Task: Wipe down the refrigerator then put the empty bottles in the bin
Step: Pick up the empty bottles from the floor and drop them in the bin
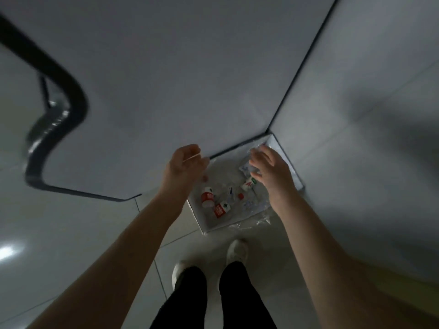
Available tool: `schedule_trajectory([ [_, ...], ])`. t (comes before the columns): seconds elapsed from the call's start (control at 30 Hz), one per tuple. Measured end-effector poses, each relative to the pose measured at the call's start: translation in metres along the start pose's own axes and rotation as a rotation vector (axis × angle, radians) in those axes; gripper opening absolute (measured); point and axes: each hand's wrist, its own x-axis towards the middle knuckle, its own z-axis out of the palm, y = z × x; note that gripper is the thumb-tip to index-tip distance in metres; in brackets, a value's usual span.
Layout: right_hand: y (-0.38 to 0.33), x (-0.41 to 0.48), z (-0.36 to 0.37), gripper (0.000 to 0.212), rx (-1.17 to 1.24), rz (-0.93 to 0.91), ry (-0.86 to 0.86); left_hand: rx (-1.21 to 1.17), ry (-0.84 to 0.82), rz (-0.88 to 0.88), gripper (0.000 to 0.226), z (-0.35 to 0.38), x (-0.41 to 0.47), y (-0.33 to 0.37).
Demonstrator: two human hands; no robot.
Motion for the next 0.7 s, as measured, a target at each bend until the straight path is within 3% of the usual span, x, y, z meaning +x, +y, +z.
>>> schedule_trajectory([
  [0.27, -0.100, -0.127, 0.034, 0.057, 0.034, -0.225, -0.063, -0.090, 0.087, 0.195, 0.032, -0.076, -0.103, 0.082],
  [0.47, -0.136, -0.220, 0.068, 0.058, 0.064, -0.347, -0.045, -0.144, 0.096, 0.283, 0.030, -0.145, -0.176, 0.110],
  [0.6, -0.147, -0.271, 0.091, 0.058, 0.031, -0.398, -0.103, -0.218, 0.139, 0.322, 0.053, -0.183, -0.219, 0.125],
  [0.7, -0.158, -0.301, 0.105, 0.059, 0.001, -0.423, -0.151, -0.289, 0.200, 0.357, 0.043, -0.204, -0.246, 0.130],
])
